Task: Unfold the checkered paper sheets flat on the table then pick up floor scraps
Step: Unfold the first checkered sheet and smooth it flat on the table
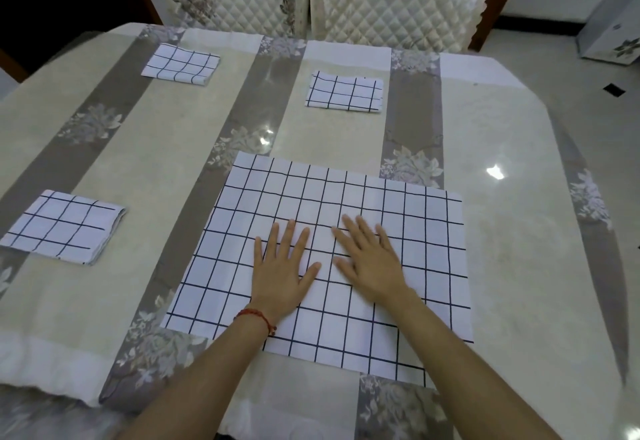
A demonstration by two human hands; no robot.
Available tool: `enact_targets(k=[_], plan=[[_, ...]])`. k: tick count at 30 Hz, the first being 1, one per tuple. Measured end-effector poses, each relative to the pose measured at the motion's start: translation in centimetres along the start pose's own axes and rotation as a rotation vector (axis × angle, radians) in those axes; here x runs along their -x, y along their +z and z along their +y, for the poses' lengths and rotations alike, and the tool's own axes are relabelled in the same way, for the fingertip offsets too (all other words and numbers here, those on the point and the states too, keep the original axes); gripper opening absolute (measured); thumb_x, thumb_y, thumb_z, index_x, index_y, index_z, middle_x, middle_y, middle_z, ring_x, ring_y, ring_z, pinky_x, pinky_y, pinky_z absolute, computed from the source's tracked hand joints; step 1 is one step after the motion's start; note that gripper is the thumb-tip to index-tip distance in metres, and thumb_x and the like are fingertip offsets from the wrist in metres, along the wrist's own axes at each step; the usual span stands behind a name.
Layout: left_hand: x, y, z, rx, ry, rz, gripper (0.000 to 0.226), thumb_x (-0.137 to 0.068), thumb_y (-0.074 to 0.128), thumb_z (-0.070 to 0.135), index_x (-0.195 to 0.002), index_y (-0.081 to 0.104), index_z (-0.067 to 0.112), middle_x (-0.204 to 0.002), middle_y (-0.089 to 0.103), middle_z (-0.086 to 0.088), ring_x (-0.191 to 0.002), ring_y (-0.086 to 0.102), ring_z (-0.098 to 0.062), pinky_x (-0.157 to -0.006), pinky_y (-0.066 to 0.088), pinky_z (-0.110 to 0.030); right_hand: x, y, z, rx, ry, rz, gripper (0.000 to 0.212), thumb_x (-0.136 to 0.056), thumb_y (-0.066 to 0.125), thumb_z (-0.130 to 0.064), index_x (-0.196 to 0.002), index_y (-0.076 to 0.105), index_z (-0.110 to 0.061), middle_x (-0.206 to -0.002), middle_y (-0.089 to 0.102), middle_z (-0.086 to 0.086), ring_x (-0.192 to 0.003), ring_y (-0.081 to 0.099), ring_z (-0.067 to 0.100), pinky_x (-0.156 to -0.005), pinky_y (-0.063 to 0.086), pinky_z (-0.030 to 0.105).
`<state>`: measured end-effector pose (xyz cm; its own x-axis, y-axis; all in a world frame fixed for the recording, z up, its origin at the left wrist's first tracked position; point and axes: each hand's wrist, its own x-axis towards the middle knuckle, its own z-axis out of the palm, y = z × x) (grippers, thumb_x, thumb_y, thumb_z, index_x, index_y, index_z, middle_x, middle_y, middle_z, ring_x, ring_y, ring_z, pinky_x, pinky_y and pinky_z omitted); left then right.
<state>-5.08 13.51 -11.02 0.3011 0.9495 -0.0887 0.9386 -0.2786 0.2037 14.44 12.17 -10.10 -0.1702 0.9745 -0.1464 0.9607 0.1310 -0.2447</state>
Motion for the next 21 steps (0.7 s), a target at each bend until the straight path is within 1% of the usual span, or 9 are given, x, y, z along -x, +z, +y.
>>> enact_targets(k=[4,7,8,10,12,13,15,18,21], plan=[[0.0,-0.1,-0.1,0.003,0.008,-0.022,0.064,-0.086,0.010,0.065,-0.138,-0.018,0.039,-0.151,-0.017,0.010,-0.140,-0.021,-0.019,-0.115,-0.014,-0.045,-0.7,-1.8,6.0,-0.039,0.370,0.071,0.057,-0.095,0.022,-0.050,-0.147,0.007,-0.030,-0.159,-0.002,-0.004,-0.146,-0.007,0.018,-0.116,-0.008,0.042],[0.1,0.0,-0.1,-0.006,0.002,-0.005,0.064,-0.083,0.002,0.066,-0.139,-0.016,0.039,-0.151,-0.014,0.009,-0.141,-0.018,-0.021,-0.115,-0.012,-0.046,-0.1,-3.3,7.9,-0.103,0.647,0.114,0.060,-0.096,0.022,-0.047,-0.148,0.010,-0.020,-0.159,-0.003,0.003,-0.146,-0.007,0.023,-0.118,-0.005,0.051],[0.0,0.1,-0.1,-0.013,0.001,-0.002,0.065,-0.082,0.000,0.067,-0.139,-0.016,0.038,-0.152,-0.013,0.009,-0.141,-0.017,-0.021,-0.115,-0.011,-0.046,-0.1,-3.4,7.0,-0.101,0.652,0.147,0.060,-0.097,0.023,-0.045,-0.148,0.011,-0.016,-0.159,-0.001,0.006,-0.146,-0.006,0.025,-0.117,-0.004,0.052],[0.1,0.3,-0.1,-0.016,-0.001,0.011,0.066,-0.082,-0.003,0.068,-0.140,-0.014,0.038,-0.152,-0.010,0.008,-0.142,-0.014,-0.021,-0.116,-0.008,-0.047,0.0,-2.8,3.5,-0.087,0.456,0.167,0.059,-0.097,0.025,-0.042,-0.148,0.011,-0.016,-0.159,0.001,0.007,-0.146,-0.003,0.025,-0.116,-0.005,0.049],[0.0,0.4,-0.1,-0.011,-0.003,0.023,0.067,-0.083,-0.003,0.068,-0.141,-0.011,0.037,-0.153,-0.008,0.007,-0.143,-0.010,-0.021,-0.116,-0.005,-0.048,0.7,-1.1,-0.5,-0.105,0.224,0.091,0.058,-0.097,0.023,-0.045,-0.148,0.005,-0.024,-0.158,-0.006,0.000,-0.146,-0.008,0.020,-0.116,-0.009,0.043],[0.0,0.5,-0.1,-0.009,-0.001,0.023,0.067,-0.082,-0.003,0.068,-0.141,-0.010,0.037,-0.153,-0.009,0.007,-0.143,-0.010,-0.021,-0.116,-0.005,-0.047,1.5,-0.3,-1.7,-0.101,0.188,0.061,0.058,-0.096,0.021,-0.048,-0.147,0.002,-0.028,-0.157,-0.010,-0.005,-0.145,-0.012,0.016,-0.116,-0.011,0.040],[0.0,0.4,-0.2,-0.005,-0.003,0.015,0.070,-0.081,-0.006,0.070,-0.141,-0.012,0.036,-0.153,-0.012,0.006,-0.142,-0.014,-0.020,-0.116,-0.009,-0.045,2.9,0.5,-1.1,-0.084,0.275,0.079,0.058,-0.096,0.020,-0.050,-0.146,-0.002,-0.033,-0.153,-0.015,-0.011,-0.142,-0.016,0.010,-0.116,-0.013,0.037],[0.0,0.2,0.0,0.021,-0.012,-0.016,0.075,-0.077,-0.010,0.072,-0.141,-0.014,0.033,-0.152,-0.019,0.004,-0.141,-0.021,-0.019,-0.115,-0.015,-0.042,4.8,0.3,1.7,-0.066,0.410,0.121,0.057,-0.095,0.022,-0.049,-0.146,-0.002,-0.034,-0.154,-0.012,-0.011,-0.141,-0.016,0.007,-0.116,-0.013,0.034],[-0.7,-0.1,1.0,0.098,-0.202,-0.028,0.077,-0.083,0.003,0.068,-0.145,-0.008,0.024,-0.152,-0.021,-0.005,-0.142,-0.021,-0.023,-0.115,-0.014,-0.045,5.2,0.1,2.0,-0.040,0.417,0.113,0.057,-0.095,0.021,-0.049,-0.142,-0.007,-0.035,-0.153,-0.014,-0.010,-0.139,-0.019,0.006,-0.115,-0.015,0.034]])
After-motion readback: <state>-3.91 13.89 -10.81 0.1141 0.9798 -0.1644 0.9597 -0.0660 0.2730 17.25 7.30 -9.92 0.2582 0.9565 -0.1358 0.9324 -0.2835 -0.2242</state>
